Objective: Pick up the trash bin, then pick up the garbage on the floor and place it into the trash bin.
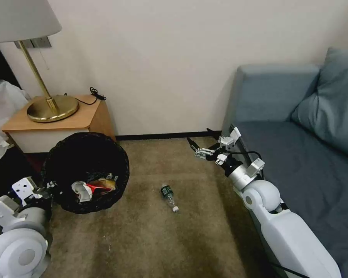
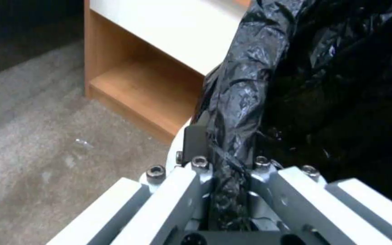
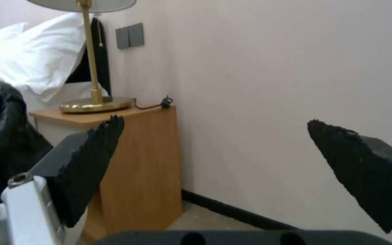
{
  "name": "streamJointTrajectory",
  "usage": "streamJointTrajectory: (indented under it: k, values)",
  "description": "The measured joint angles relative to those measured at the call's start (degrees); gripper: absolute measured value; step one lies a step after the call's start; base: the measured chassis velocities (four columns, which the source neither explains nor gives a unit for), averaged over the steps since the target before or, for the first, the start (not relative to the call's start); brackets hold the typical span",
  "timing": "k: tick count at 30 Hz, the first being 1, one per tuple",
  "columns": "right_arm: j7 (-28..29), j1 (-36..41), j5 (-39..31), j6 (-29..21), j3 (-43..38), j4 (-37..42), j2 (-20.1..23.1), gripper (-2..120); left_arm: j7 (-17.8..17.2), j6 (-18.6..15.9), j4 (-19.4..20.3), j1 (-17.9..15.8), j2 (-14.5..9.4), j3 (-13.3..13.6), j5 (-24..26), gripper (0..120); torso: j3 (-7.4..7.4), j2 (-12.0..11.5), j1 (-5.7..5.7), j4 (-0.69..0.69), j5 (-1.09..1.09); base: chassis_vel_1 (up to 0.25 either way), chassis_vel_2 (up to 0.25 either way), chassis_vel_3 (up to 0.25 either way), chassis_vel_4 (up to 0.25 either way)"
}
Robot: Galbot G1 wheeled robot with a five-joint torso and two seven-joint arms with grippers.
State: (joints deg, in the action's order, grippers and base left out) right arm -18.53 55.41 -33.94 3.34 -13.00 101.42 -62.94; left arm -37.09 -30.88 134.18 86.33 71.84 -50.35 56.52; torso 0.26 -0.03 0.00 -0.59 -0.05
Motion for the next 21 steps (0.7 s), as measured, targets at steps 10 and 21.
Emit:
streamJointTrajectory:
  k: [10, 21]
  values:
    - [4.2, -4.0, -0.1, 0.8, 8.5, -3.4, 6.0, 100, 0.5, 0.0, 0.1, -0.4, 0.2, 0.5, 0.0, 1, 0.0, 0.0, 0.0, -0.03, 0.0, -0.024, 0.026, 0.023, -0.028]
    - [18.9, -29.6, -23.2, -23.3, 34.9, -15.9, 6.7, 100, 1.1, 0.1, 0.7, -0.6, 1.3, 0.7, -0.3, 1, 0.01, 0.0, 0.0, 0.0, 0.02, 0.0, 0.0, 0.0, 0.0]
